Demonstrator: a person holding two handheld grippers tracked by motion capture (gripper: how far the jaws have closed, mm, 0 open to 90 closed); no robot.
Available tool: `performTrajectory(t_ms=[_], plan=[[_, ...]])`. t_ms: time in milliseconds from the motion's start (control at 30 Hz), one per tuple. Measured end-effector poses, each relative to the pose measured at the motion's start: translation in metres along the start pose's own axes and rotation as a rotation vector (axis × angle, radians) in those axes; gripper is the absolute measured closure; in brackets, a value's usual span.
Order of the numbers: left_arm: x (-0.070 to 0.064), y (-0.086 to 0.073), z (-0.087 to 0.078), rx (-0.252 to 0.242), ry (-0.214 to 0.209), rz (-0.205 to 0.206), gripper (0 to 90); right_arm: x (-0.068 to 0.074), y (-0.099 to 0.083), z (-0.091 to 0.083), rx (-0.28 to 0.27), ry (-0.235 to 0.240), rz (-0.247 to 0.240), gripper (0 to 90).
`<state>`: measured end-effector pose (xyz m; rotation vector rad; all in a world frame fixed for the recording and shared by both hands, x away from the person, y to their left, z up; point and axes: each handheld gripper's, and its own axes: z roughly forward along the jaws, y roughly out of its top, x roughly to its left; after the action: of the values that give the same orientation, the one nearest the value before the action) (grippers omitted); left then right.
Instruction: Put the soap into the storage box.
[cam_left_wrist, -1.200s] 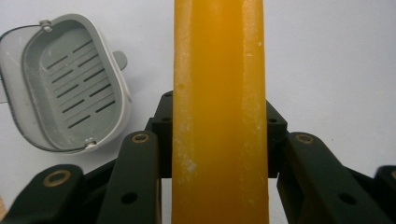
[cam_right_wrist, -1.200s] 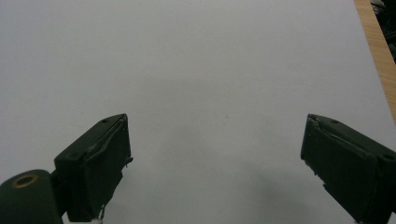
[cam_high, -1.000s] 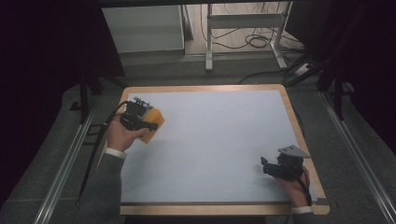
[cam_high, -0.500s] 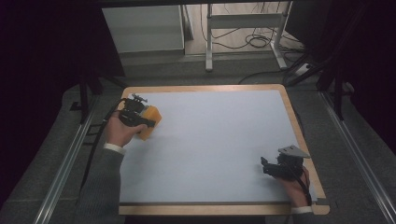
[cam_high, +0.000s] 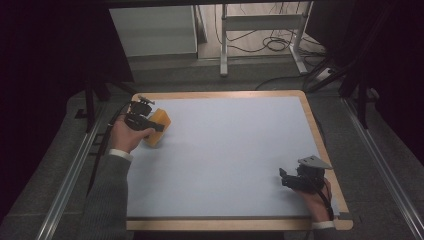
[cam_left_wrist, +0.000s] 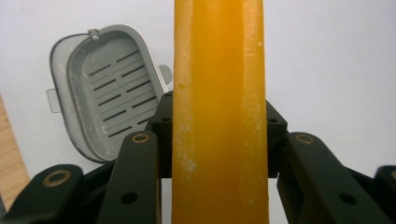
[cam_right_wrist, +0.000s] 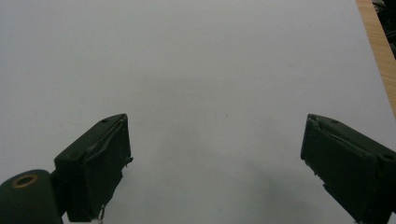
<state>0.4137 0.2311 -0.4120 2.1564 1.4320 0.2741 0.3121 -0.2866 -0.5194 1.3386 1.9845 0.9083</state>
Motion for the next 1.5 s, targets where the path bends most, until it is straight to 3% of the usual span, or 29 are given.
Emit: performTrajectory(t_ms=[700,1500], plan=[[0.025,0.012,0.008,0.011,0.003,-0.070,60.8,-0.001,0.000,0.000,0.003,-0.001,0.003,8.4],[0.058,0.021,0.041,0.055,0.037,-0.169,60.7,-0.002,-0.001,0.001,0.004,-0.001,0.000,8.4]])
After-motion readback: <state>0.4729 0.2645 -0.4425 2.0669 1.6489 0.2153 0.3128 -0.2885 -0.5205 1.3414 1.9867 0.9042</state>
